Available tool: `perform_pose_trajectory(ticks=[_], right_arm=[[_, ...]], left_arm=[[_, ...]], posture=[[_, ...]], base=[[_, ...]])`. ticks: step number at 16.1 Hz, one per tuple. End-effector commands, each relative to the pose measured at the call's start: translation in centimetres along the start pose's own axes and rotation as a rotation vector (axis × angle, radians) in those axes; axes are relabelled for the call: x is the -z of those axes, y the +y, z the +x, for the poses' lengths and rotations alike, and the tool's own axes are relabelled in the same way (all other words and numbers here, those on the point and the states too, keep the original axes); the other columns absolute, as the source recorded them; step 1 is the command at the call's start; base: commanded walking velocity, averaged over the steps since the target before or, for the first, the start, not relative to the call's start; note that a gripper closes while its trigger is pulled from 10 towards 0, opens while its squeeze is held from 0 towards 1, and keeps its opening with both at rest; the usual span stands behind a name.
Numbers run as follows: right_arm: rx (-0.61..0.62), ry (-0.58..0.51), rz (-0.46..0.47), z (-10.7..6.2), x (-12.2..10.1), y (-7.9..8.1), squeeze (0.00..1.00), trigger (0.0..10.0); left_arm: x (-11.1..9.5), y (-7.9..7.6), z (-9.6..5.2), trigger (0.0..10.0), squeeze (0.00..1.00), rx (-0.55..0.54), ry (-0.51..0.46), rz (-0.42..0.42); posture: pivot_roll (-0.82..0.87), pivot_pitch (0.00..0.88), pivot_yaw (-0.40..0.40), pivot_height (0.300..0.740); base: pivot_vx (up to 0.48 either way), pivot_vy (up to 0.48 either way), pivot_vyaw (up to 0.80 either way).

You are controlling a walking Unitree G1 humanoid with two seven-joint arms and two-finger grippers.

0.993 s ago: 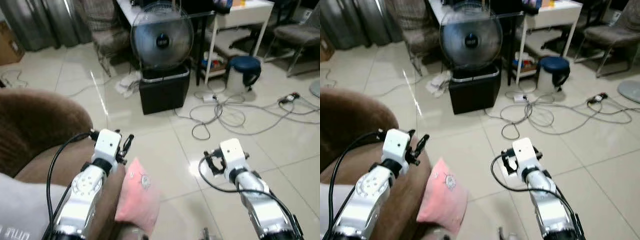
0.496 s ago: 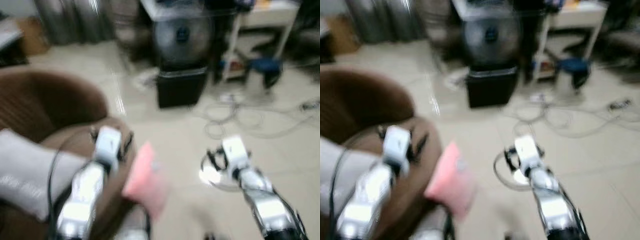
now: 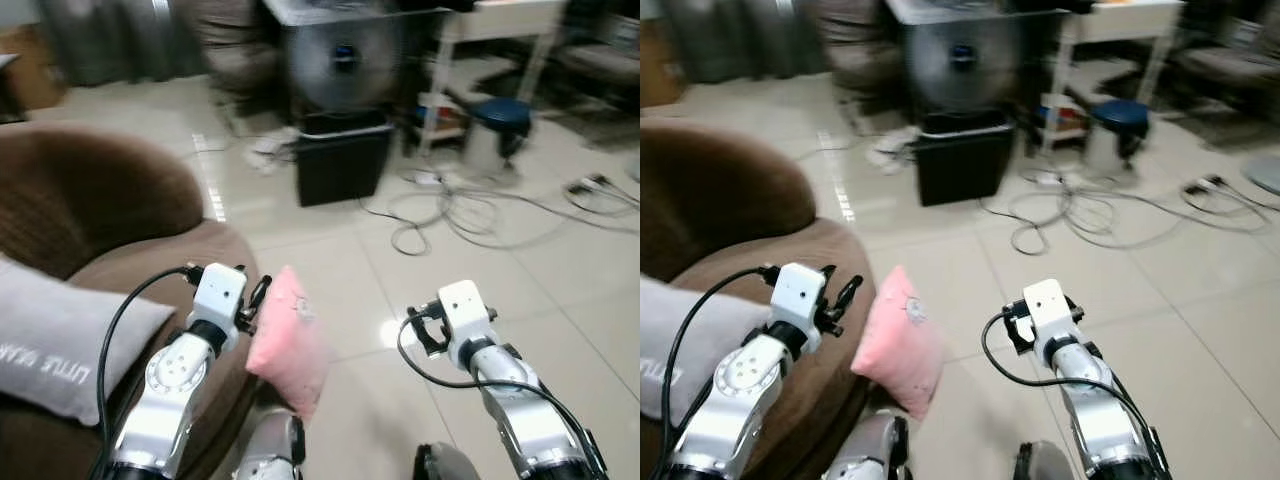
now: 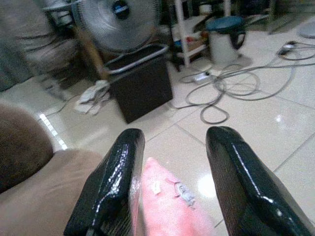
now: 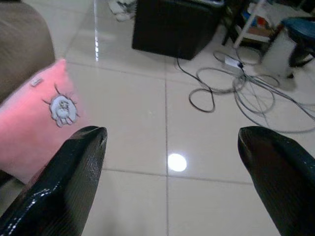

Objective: Move the pillow to the sofa from floor

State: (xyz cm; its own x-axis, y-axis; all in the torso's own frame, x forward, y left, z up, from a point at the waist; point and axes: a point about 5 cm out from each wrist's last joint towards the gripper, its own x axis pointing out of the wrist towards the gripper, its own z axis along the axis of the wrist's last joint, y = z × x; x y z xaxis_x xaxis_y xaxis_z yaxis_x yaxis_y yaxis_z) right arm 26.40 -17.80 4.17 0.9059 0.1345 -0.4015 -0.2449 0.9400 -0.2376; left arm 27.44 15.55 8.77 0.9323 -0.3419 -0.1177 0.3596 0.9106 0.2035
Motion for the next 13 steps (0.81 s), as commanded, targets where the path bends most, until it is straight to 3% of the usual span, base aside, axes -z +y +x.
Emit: perform_pose_trajectory(ticks=[1, 13], right_arm=[[0.001, -0.019, 0.003, 0.28, -0.78, 0.04, 0.0, 10.0], [-0.005, -0.021, -0.005, 0.47, -0.84, 0.14, 0.0, 10.0]], left_arm=[[0.43, 0.19, -0.4, 10.0, 0.0, -0.004, 0.014, -0.003], [0.37, 0.32, -0.33, 10.0, 0.0, -0.003, 0.008, 0.004]], posture=[[0.04, 0.0, 0.083, 0.656], [0.05, 0.0, 0.083, 0.656]], base=[[0.292, 0.0, 0.0], [0.301, 0.0, 0.0]])
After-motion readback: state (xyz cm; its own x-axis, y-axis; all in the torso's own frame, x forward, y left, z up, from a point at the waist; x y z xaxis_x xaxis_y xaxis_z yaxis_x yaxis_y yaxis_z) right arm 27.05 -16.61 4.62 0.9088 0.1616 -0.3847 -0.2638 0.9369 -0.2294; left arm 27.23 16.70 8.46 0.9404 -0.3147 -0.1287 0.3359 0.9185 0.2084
